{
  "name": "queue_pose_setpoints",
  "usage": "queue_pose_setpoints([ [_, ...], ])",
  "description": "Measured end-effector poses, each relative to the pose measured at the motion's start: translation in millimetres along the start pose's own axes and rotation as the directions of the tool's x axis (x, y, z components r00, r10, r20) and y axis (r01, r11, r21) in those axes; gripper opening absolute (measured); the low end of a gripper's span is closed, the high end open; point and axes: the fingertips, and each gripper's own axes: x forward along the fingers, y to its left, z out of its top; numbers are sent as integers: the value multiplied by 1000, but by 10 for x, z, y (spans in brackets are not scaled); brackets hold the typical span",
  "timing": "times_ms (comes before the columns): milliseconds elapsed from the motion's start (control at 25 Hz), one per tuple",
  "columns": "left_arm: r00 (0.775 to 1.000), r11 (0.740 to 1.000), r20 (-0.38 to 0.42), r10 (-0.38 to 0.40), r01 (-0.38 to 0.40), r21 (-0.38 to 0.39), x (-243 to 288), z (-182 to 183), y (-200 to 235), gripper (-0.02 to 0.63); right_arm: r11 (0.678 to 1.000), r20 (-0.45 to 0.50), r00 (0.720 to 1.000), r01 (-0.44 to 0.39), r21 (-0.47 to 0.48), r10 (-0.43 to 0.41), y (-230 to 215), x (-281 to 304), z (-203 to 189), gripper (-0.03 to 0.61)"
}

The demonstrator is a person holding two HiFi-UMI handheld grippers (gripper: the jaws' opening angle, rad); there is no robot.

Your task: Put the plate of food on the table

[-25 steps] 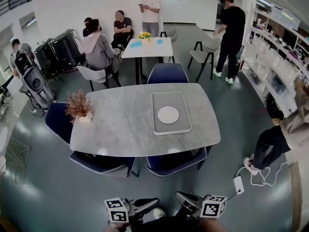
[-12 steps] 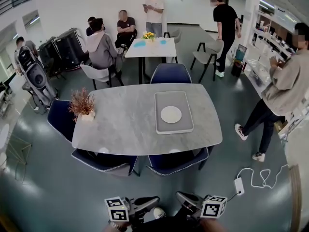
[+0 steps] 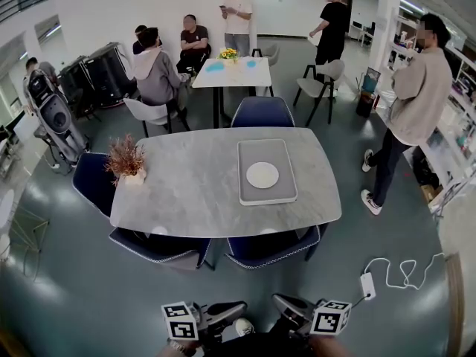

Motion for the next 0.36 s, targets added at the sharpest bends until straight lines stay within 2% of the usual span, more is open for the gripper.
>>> queue_pose_setpoints([
  [360,1000,1000,-5,-8,8,3,-1,1,-4,6,1000,13,1000,7,2,-7,-18,-24,-22,11],
])
